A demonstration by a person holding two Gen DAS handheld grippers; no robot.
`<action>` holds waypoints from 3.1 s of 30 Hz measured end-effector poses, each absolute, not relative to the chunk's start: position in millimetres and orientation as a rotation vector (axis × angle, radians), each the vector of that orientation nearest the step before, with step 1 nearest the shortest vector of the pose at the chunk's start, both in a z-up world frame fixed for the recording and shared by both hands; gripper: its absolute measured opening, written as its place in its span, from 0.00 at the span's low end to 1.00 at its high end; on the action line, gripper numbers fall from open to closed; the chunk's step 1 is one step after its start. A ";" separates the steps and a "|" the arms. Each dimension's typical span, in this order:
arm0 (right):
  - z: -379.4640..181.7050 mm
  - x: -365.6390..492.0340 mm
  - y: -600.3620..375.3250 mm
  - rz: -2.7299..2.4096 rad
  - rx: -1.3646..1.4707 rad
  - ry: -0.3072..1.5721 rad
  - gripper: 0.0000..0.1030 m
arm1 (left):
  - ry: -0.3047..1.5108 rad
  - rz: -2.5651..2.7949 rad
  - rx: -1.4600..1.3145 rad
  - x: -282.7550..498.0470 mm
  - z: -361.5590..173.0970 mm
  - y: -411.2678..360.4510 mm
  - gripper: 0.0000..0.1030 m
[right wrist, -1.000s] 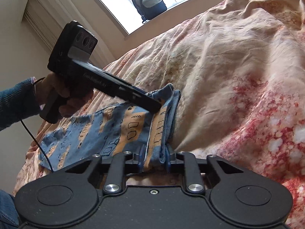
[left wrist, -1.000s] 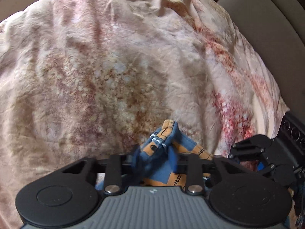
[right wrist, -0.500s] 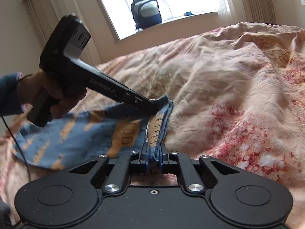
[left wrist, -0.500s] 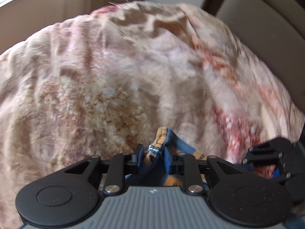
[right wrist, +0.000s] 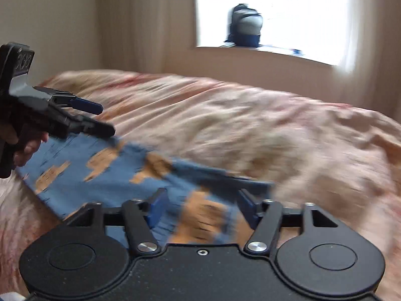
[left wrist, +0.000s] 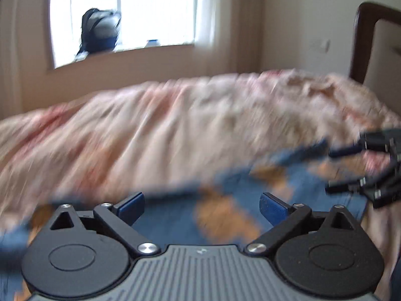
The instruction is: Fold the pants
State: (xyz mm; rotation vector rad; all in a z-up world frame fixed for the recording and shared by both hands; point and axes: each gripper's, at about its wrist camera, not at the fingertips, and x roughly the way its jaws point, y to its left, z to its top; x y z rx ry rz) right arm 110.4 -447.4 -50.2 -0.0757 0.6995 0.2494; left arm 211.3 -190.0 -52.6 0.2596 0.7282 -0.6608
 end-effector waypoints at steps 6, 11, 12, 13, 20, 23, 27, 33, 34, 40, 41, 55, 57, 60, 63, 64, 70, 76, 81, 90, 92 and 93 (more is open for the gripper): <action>-76.7 130.3 -439.0 0.177 -0.183 0.766 0.83 | 0.781 -0.503 0.246 195.0 -73.5 -98.7 0.99; -61.3 125.4 -458.1 -0.022 -0.289 0.812 0.80 | 0.808 -0.403 0.279 186.1 -64.8 -44.8 1.00; -55.9 121.8 -455.2 -0.074 -0.326 0.813 0.80 | 0.810 -0.379 0.254 184.4 -61.3 -34.2 1.00; -47.7 119.0 -450.7 -0.091 -0.331 0.807 0.78 | 0.799 -0.353 0.220 181.3 -56.5 -22.9 1.00; -21.1 137.9 -345.7 0.264 -0.301 0.776 0.86 | 0.827 -0.220 0.089 209.2 -51.2 0.6 1.00; -41.4 153.4 -301.4 0.343 -0.408 0.846 0.85 | 0.816 -0.168 0.225 210.3 -58.8 4.8 1.00; -60.5 157.4 -323.1 0.238 -0.403 0.908 0.92 | 0.838 -0.103 0.231 211.1 -56.8 31.7 1.00; -23.6 155.6 -358.8 0.055 -0.186 0.800 0.87 | 0.820 -0.098 -0.095 221.0 -37.4 68.8 1.00; -18.9 158.8 -351.8 0.073 -0.164 0.761 0.89 | 0.777 -0.128 -0.111 218.6 -32.1 68.8 1.00; -34.7 204.9 -296.3 0.223 -0.069 0.702 0.96 | 0.666 -0.346 -0.029 248.6 -13.6 33.3 1.00; -39.1 204.8 -290.8 0.243 -0.102 0.688 0.95 | 0.672 -0.381 0.011 258.7 -13.7 21.4 1.00; -78.5 220.4 -340.9 0.035 -0.070 0.702 0.99 | 0.697 -0.496 0.550 344.6 -70.1 -87.1 1.00; -77.2 221.9 -347.8 -0.023 -0.057 0.703 0.99 | 0.685 -0.443 0.542 345.4 -62.6 -89.0 1.00; -70.5 218.4 -348.8 -0.093 -0.119 0.662 0.99 | 0.662 -0.446 0.483 331.2 -45.1 -82.9 1.00; -58.7 209.9 -346.5 -0.026 -0.092 0.583 0.99 | 0.651 -0.552 0.389 306.3 -36.6 -75.8 1.00; -55.4 208.7 -343.3 0.028 -0.071 0.574 0.99 | 0.657 -0.572 0.355 297.4 -37.5 -74.3 1.00; -75.5 212.7 -306.7 0.079 -0.220 0.686 0.99 | 0.788 -0.443 0.136 280.8 -78.4 -64.9 1.00; -79.5 217.0 -332.0 -0.129 -0.280 0.689 0.99 | 0.720 -0.211 0.209 285.3 -72.4 -52.2 1.00; -69.5 209.3 -345.6 -0.154 -0.195 0.656 0.99 | 0.704 -0.105 0.136 273.0 -42.7 -4.6 1.00; -49.4 165.8 -250.0 0.313 -0.213 0.642 0.99 | 0.798 -0.054 -0.026 201.1 -42.1 33.9 1.00; -60.5 161.5 -229.2 0.312 -0.345 0.703 0.99 | 0.899 0.063 0.047 202.6 -56.2 32.0 1.00; -67.7 159.5 -223.9 0.289 -0.403 0.728 0.99 | 0.921 0.086 0.042 200.4 -60.9 34.3 1.00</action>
